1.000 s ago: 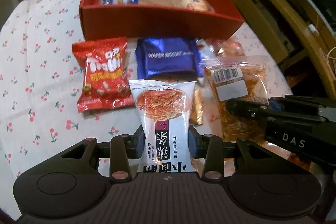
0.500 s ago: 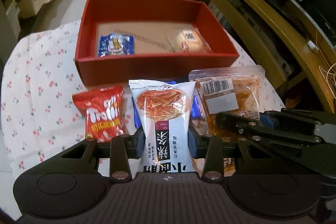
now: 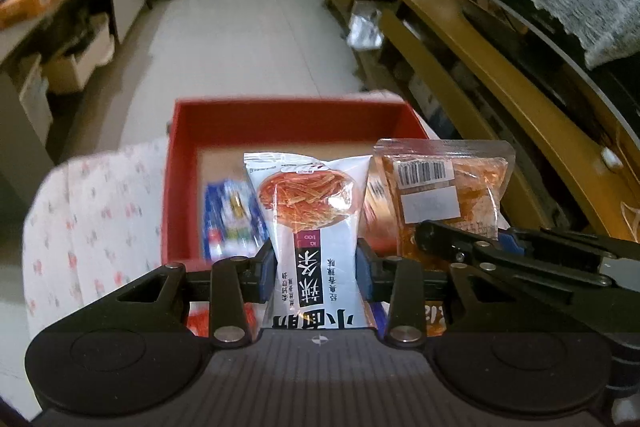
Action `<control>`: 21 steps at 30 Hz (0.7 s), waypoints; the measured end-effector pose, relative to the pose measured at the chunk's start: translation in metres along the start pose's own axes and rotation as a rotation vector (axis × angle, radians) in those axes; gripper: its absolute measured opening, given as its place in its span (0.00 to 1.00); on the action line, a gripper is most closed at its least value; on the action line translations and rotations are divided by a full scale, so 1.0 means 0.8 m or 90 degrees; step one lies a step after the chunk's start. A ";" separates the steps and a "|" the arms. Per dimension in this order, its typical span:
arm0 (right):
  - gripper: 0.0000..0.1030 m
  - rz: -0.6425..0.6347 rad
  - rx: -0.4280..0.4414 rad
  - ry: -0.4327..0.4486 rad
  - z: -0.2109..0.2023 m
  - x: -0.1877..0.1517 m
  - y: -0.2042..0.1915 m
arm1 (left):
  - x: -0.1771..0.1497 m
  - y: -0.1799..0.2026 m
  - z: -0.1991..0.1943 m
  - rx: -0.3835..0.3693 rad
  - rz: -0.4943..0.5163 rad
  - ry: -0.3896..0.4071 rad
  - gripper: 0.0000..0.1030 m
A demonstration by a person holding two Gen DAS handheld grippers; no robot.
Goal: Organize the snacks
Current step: 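Carry the white bag and the pastry bag over the red box with both grippers, then open both grippers to drop the two bags into the red box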
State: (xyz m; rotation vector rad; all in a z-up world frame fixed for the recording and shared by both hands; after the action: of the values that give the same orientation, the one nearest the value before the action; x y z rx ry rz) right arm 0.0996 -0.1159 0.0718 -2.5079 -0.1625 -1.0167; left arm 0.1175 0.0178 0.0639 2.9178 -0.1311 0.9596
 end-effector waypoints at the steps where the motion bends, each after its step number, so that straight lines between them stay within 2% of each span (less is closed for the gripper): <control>1: 0.35 0.000 -0.001 0.003 0.007 0.008 0.001 | 0.009 -0.001 0.006 0.004 -0.004 0.002 0.44; 6: 0.35 -0.001 -0.006 0.012 0.046 0.044 0.012 | 0.047 -0.008 0.038 0.022 -0.014 0.007 0.44; 11: 0.35 0.005 -0.010 0.007 0.092 0.064 0.029 | 0.066 -0.010 0.078 0.043 -0.015 0.003 0.43; 21: 0.36 0.024 0.004 -0.061 0.169 0.055 0.065 | 0.056 -0.023 0.145 0.069 -0.028 -0.056 0.45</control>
State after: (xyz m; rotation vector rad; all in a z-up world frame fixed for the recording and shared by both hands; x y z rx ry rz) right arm 0.2314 -0.1066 -0.0024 -2.5457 -0.1461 -0.8797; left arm 0.2232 0.0230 -0.0032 3.0482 -0.0206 0.8579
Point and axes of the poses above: each gripper's, at about its wrist camera, not at the fingertips, and z roughly the way its jaws point, y to its right, x to its top, the point moved 2 cm from there along z, roughly the way its jaws point, and after that the axes turned 9 degrees about x, right-handed, at the moved point
